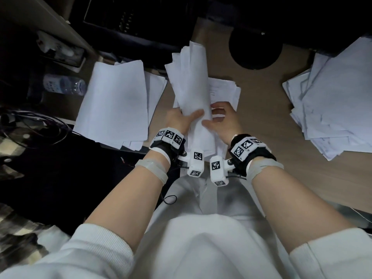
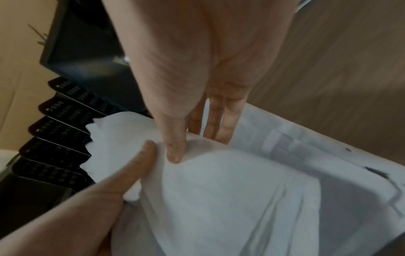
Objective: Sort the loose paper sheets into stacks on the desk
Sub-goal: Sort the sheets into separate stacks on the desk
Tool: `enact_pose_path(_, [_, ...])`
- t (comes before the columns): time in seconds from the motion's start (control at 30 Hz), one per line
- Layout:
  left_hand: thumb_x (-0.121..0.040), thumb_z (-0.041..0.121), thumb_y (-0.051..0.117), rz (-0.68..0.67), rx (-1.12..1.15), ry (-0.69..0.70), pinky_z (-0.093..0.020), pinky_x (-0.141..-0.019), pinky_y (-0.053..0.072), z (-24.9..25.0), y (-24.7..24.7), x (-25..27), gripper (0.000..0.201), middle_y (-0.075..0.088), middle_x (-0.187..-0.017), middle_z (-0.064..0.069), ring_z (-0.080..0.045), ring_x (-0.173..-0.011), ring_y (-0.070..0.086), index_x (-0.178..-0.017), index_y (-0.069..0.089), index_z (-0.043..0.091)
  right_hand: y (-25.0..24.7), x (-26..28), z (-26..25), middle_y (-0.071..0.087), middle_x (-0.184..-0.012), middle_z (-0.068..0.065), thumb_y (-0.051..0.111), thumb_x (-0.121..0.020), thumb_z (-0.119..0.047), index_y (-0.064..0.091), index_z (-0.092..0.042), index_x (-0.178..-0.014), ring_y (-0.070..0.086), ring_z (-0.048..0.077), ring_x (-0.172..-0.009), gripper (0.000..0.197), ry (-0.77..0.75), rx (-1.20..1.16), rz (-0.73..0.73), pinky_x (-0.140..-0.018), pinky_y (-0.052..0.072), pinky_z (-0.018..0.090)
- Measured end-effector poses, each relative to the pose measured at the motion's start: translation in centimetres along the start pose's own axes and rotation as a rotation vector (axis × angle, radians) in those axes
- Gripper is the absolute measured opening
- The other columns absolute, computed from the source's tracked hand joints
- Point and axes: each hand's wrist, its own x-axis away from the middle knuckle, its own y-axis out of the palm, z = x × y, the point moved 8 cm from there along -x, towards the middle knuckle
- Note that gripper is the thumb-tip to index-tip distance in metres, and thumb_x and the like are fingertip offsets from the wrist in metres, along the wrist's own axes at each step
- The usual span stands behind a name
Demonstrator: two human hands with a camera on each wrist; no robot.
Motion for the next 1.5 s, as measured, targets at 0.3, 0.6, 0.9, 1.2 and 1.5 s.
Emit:
enact_pose_path(0.3, [-0.1, 0.041, 0.055, -0.105, 0.231, -0.014, -0.026, -0.077, 0.053, 1.0, 2.0, 0.9, 0.04, 0.071, -0.087, -0.008, -0.019, -0.078, 0.066, -0.085, 0.067, 0.006, -1.0, 0.1, 0.7, 0.069, -0.116, -0.007, 0.064, -0.094, -0.014, 0.064, -0.012, -0.129, 0.066, -0.001, -0.101, 0.035, 0.029, -0.178, 0.025, -0.095, 0.052, 0.021])
enact_pose_path(0.6, [-0.091, 0.025, 0.069, -0.122, 0.151, 0.088, -0.04, -0.079, 0.059, 1.3, 2.2, 1.1, 0.021, 0.075, -0.084, -0.011, -0.027, -0.081, 0.072, -0.09, 0.073, 0.004, -0.4, 1.0, 0.2, 0.064, -0.107, -0.021, 0.078, -0.082, -0.02, 0.061, -0.021, -0.128, 0.06, -0.011, -0.1, 0.049, 0.018, -0.113, -0.111, -0.091, 0.048, 0.015])
enact_pose_path(0.9, [-0.092, 0.05, 0.06, -0.124, 0.204, -0.007, -0.046, -0.083, 0.054, -0.9, 1.5, 1.3, 0.065, 0.068, -0.087, -0.022, -0.032, -0.079, 0.066, -0.097, 0.064, -0.014, 1.6, 1.0, 0.4, 0.06, -0.112, -0.021, 0.085, -0.073, -0.025, 0.056, -0.022, -0.131, 0.058, 0.002, -0.113, 0.065, 0.018, -0.045, -0.169, -0.103, 0.044, 0.024])
enact_pose_path(1.2, [-0.088, 0.038, 0.069, -0.129, 0.137, 0.042, -0.042, -0.084, 0.055, -0.6, 1.3, 1.3, 0.037, 0.07, -0.09, -0.012, -0.022, -0.081, 0.066, -0.091, 0.068, 0.0, 1.6, 1.1, 1.1, 0.065, -0.123, -0.007, 0.08, -0.078, -0.034, 0.054, -0.02, -0.128, 0.062, 0.009, -0.113, 0.058, 0.085, -0.083, -0.124, -0.1, 0.049, 0.029])
enact_pose_path(1.5, [-0.094, 0.024, 0.065, -0.008, -0.016, 0.045, -0.008, -0.047, 0.033, -2.3, -1.2, 1.0, 0.028, 0.056, -0.084, -0.011, -0.016, -0.066, 0.047, -0.098, 0.067, -0.003, -3.4, 0.9, 5.4, 0.062, -0.101, 0.0, 0.055, -0.098, -0.028, 0.065, -0.01, -0.109, 0.058, 0.02, -0.095, 0.024, 0.241, 0.118, 0.13, -0.081, 0.038, 0.024])
